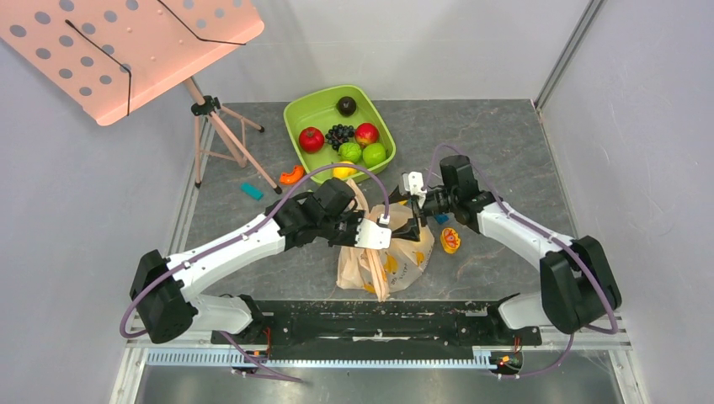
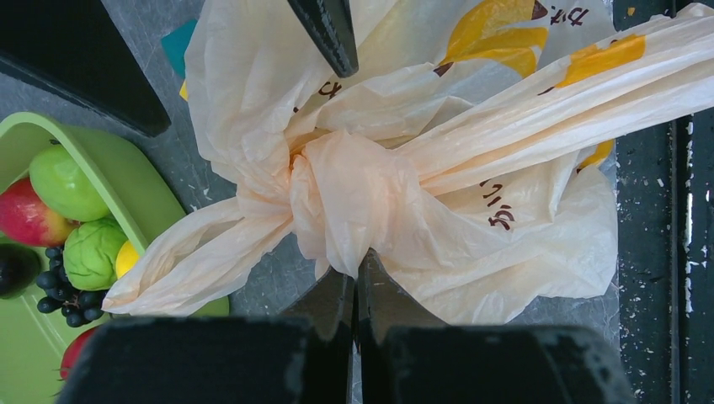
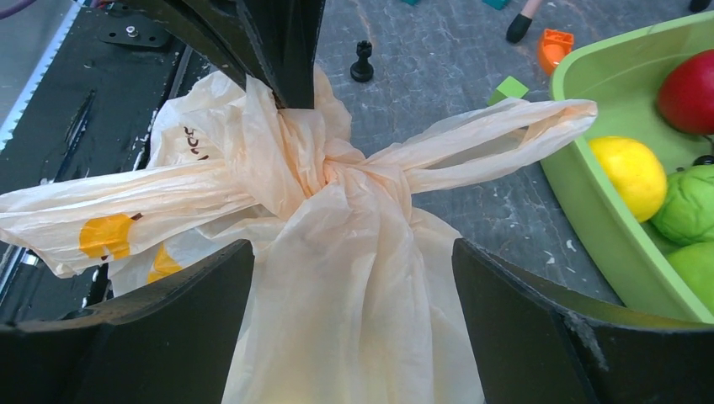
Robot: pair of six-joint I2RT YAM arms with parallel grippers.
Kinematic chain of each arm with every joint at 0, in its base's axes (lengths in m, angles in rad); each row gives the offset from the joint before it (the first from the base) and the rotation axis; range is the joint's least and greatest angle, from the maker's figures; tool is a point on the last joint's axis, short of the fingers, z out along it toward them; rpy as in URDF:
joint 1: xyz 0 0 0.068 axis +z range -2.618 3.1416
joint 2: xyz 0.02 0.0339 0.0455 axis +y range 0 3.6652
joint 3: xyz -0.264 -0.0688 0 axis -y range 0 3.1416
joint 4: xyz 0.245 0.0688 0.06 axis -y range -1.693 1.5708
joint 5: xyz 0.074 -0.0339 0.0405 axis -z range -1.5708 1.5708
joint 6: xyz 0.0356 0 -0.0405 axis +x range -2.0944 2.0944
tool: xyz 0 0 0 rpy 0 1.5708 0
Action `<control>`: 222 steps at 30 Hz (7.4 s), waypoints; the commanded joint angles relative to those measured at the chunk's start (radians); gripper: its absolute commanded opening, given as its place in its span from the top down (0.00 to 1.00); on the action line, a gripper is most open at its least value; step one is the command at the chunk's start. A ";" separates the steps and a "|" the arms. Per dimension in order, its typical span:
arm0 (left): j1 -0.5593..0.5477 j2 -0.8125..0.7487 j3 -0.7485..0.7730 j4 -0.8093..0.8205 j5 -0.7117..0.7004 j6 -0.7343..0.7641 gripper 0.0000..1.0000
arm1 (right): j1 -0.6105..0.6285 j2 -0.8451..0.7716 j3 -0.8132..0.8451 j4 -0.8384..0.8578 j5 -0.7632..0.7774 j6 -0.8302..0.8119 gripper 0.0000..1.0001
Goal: Take the fake fruits out of the plastic bag
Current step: Untie the plastic bag at the center of the board.
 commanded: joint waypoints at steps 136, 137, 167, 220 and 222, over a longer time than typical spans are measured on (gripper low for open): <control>-0.048 0.014 -0.063 0.533 -0.195 -0.076 0.98 | 0.048 -0.675 -0.467 0.395 0.895 0.963 0.67; -0.048 0.005 -0.072 0.542 -0.192 -0.076 0.98 | 0.049 -0.683 -0.462 0.393 0.871 0.931 0.56; -0.042 -0.134 -0.240 0.704 -0.101 0.008 0.98 | 0.048 -0.211 0.260 -0.397 0.449 0.032 0.25; -0.036 -0.439 -0.620 1.238 -0.388 -0.803 0.95 | 0.048 -0.742 -0.463 0.643 1.186 1.305 1.00; -0.036 -0.458 -0.659 1.279 -0.380 -0.831 0.92 | 0.048 -0.755 -0.505 0.670 1.184 1.366 1.00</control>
